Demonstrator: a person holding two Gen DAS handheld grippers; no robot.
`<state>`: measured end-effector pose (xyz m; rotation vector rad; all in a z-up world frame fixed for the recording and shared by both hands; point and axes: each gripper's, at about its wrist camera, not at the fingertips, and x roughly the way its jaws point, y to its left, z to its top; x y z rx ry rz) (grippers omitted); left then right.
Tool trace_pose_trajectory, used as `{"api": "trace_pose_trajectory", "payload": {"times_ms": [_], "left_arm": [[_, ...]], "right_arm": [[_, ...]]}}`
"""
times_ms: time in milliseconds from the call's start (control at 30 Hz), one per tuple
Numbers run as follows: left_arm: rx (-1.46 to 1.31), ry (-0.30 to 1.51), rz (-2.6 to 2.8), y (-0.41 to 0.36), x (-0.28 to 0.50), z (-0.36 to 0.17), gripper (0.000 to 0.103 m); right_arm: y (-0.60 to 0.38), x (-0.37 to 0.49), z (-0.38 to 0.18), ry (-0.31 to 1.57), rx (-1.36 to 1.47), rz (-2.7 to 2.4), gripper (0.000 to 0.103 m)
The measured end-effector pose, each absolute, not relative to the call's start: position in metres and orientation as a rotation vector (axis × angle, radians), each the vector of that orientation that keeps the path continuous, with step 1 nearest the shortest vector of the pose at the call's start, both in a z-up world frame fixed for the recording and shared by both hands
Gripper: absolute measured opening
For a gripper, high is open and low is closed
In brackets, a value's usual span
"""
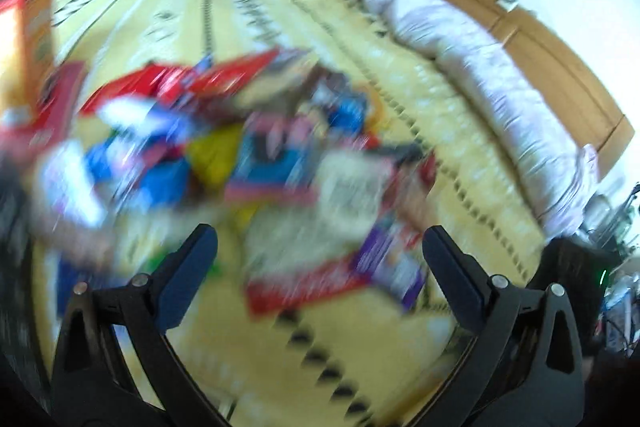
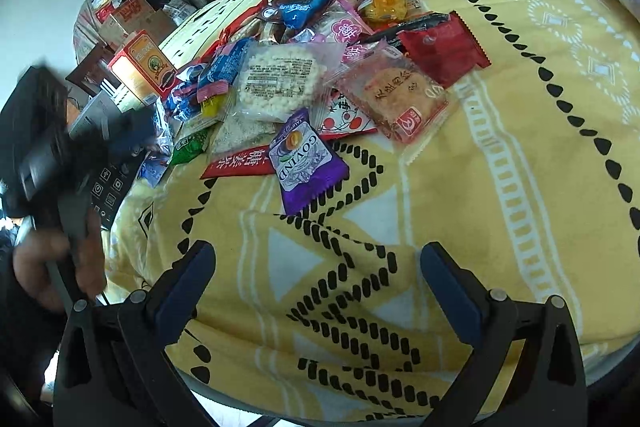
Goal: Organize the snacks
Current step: 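Grasp the blue barcode snack bag with the left tool while the right tool grasps the white cookie bag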
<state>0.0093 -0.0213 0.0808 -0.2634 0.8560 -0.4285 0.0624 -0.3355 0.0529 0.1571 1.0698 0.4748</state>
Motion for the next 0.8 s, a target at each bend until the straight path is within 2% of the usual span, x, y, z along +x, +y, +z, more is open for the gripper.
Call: {"api": "trace_pose_trajectory", "payload": {"times_ms": [100, 267, 300, 333, 367, 400, 800], "left_arm": [[-0.256, 0.876, -0.400, -0.027, 0.045, 0.072, 0.102], [-0.212, 0.919, -0.374, -0.036, 0.070, 0.056, 0.089], [-0.202, 0.922, -0.371, -0.036, 0.070, 0.057, 0.079], [-0.199, 0.931, -0.366, -0.034, 0.070, 0.058, 0.059], [-0.204, 0.940, -0.358, -0.032, 0.068, 0.059, 0.049], [-0.220, 0.953, -0.359, -0.027, 0.065, 0.059, 0.045], [-0.245, 0.883, -0.415, -0.017, 0.008, 0.091, 0.045]], "right_arm": [[-0.339, 0.063, 0.055, 1.066, 0.162, 0.474, 0.103], [-0.350, 0.065, 0.063, 1.048, 0.160, 0.455, 0.103], [-0.352, 0.066, 0.065, 1.045, 0.162, 0.448, 0.103], [-0.354, 0.068, 0.066, 1.044, 0.164, 0.446, 0.103], [-0.356, 0.071, 0.069, 1.038, 0.166, 0.443, 0.103], [-0.358, 0.075, 0.072, 1.029, 0.165, 0.439, 0.103], [-0.376, 0.185, 0.097, 0.941, 0.184, 0.350, 0.101]]}}
